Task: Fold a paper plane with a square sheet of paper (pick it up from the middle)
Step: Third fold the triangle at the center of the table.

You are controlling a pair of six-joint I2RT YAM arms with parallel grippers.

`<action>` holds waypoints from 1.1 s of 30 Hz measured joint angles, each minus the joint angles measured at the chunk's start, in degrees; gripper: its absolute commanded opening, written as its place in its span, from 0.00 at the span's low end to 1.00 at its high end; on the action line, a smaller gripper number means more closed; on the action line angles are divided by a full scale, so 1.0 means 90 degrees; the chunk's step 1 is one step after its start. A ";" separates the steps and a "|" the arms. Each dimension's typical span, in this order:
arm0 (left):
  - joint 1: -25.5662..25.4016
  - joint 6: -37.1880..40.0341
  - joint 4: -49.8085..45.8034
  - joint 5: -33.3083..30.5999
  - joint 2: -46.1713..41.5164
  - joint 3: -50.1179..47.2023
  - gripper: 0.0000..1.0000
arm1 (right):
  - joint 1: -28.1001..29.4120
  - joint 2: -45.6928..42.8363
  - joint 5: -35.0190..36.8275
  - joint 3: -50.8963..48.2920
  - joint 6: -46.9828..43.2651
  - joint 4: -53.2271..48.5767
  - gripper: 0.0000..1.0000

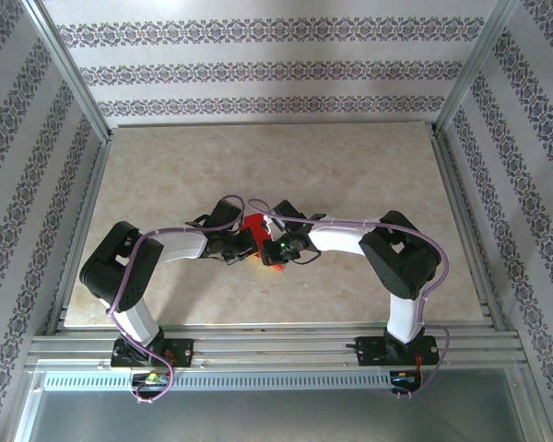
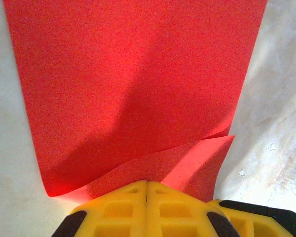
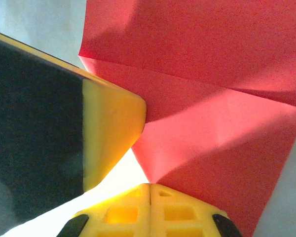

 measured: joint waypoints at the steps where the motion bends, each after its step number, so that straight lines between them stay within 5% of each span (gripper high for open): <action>1: 0.0000 0.0000 0.0000 0.0000 0.0000 0.0000 0.00 | 0.0000 0.0000 0.0000 -0.0002 0.0000 0.0002 0.02; 25: 0.0002 0.0168 -0.0478 0.0007 0.0124 0.0306 0.00 | -0.0661 -0.1569 -0.0736 -0.2373 -0.0381 0.1093 0.04; 28: 0.0005 0.0221 -0.0529 0.0029 0.0124 0.0347 0.06 | -0.0668 -0.2011 -0.0653 -0.2569 -0.0328 0.0877 0.07; 31: 0.0005 0.0313 -0.0729 0.0041 0.0124 0.0474 0.16 | -0.0668 -0.2611 -0.0413 -0.2586 -0.0216 0.0840 0.15; 33: 0.0015 0.0335 -0.0877 0.0046 0.0080 0.0607 0.23 | -0.0668 -0.3067 -0.0100 -0.2584 -0.0155 0.0933 0.30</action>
